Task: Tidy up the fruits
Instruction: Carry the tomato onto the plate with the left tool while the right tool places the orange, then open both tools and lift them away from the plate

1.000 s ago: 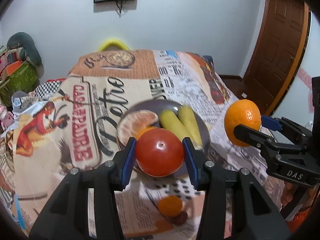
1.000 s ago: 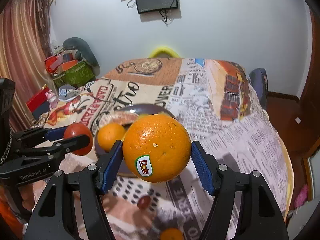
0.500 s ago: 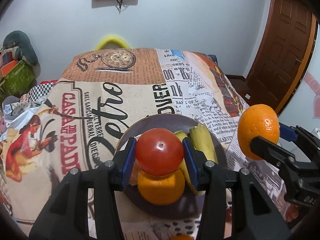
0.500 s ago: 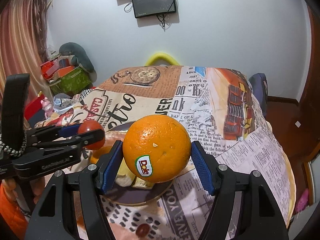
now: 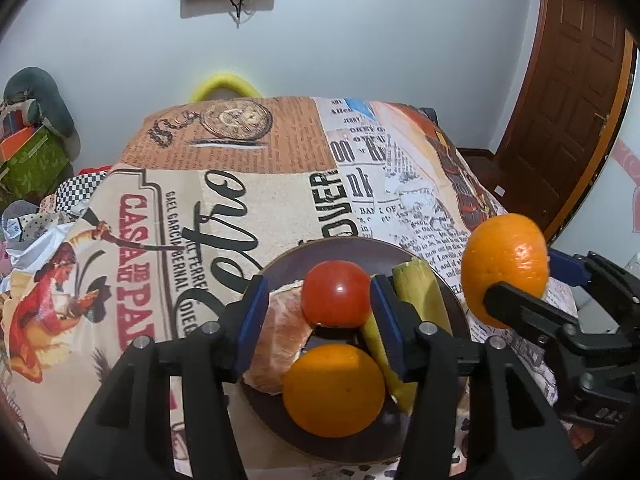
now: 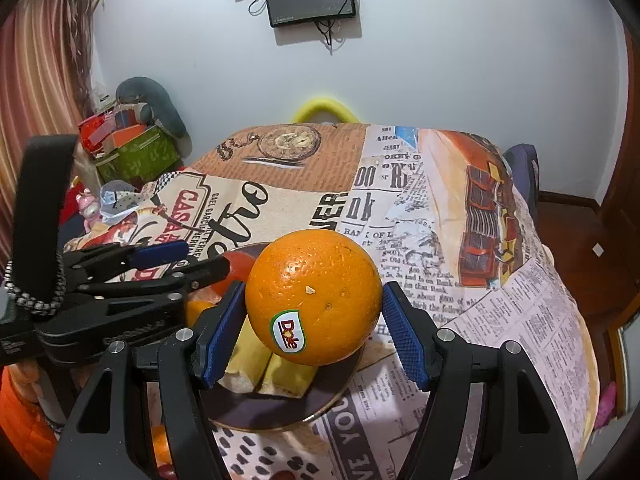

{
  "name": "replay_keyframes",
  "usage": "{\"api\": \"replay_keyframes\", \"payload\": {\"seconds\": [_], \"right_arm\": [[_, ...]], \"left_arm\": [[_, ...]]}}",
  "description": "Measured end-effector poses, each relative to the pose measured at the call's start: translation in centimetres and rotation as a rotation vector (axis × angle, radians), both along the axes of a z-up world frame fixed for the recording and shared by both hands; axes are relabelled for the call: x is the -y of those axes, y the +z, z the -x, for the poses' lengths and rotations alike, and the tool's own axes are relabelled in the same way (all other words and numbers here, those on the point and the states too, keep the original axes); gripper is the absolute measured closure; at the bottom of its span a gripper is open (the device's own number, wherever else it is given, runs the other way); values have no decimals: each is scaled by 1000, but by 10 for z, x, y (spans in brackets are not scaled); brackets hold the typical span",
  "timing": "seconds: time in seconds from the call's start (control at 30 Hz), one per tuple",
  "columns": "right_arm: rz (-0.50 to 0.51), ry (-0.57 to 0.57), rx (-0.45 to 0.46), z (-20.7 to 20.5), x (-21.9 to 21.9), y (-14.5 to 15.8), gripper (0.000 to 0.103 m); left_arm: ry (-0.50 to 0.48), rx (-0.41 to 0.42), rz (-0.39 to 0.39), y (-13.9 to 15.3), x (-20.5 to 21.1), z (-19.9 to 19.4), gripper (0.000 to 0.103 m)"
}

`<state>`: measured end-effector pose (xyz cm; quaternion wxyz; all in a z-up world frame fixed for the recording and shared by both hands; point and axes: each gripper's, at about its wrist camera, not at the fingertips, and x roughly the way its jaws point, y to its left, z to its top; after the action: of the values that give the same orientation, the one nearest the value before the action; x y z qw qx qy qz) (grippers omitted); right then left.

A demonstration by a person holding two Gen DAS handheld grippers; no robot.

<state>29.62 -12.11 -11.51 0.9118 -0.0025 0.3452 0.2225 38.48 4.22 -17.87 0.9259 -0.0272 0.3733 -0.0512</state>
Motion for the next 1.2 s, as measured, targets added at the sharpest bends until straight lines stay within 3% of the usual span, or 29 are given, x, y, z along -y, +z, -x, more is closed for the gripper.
{"api": "replay_keyframes", "payload": {"seconds": [0.37, 0.53, 0.63, 1.03, 1.2], "right_arm": [[23, 17, -8, -13, -26, 1, 38], [62, 4, -46, -27, -43, -15, 38], [82, -7, -58, -30, -47, -27, 38], [123, 2, -58, -30, -50, -27, 36], [90, 3, -68, -30, -44, -24, 36]], "left_arm": [[75, 33, 31, 9, -48, 28, 50], [84, 28, 49, 5, -59, 34, 50], [79, 31, 62, 3, -62, 37, 50], [61, 23, 72, -3, -54, 41, 50], [60, 23, 66, -1, -52, 43, 50]]}}
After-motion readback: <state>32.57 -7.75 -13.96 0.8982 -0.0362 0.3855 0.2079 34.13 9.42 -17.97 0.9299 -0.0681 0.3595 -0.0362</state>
